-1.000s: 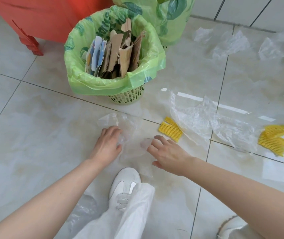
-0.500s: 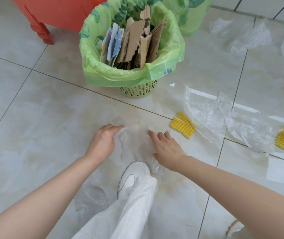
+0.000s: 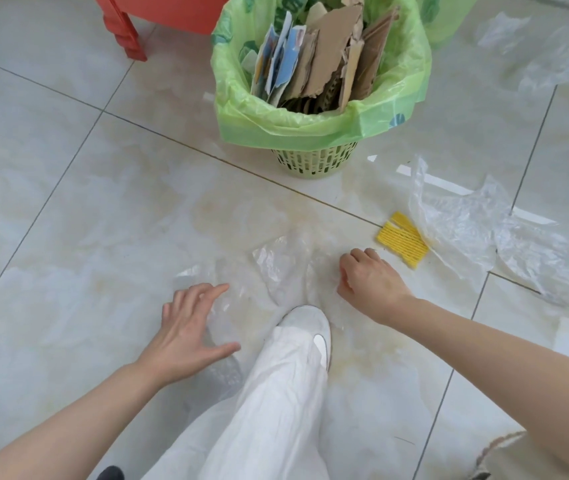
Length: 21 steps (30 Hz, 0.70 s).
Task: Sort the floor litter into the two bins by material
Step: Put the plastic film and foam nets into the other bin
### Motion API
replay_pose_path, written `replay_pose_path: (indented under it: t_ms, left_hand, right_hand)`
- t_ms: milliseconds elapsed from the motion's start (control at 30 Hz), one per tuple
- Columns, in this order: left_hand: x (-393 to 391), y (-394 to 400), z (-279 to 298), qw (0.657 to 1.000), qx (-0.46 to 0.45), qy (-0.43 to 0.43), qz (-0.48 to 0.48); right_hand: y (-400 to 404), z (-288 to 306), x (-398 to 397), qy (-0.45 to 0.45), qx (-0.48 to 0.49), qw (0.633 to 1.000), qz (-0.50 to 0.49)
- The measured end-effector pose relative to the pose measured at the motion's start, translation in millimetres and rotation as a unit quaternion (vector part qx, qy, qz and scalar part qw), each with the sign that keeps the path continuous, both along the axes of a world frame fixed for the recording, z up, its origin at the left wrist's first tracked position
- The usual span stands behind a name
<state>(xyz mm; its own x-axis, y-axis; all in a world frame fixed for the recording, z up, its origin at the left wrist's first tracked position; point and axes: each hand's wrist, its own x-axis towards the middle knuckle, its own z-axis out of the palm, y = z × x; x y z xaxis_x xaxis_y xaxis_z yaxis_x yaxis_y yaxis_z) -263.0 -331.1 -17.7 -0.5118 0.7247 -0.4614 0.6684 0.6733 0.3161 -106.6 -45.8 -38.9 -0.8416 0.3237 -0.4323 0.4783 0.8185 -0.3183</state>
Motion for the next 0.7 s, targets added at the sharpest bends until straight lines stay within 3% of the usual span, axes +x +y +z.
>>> replay_pose_path:
  t_ms: [167, 467, 700]
  left_hand:
    - [-6, -30, -14, 0.989, -0.076, 0.039, -0.119]
    - [-31, -8, -19, 0.999, -0.024, 0.005, -0.037]
    - [-27, -9, -21, 0.998, -0.021, -0.021, -0.05]
  right_hand:
    - [4, 6, 1, 0.017, -0.021, 0.999, -0.03]
    - [-15, 10, -2, -0.006, 0.012, 0.996, 0.085]
    - [-24, -3, -10, -0.017, 0.03, 0.997, 0.076]
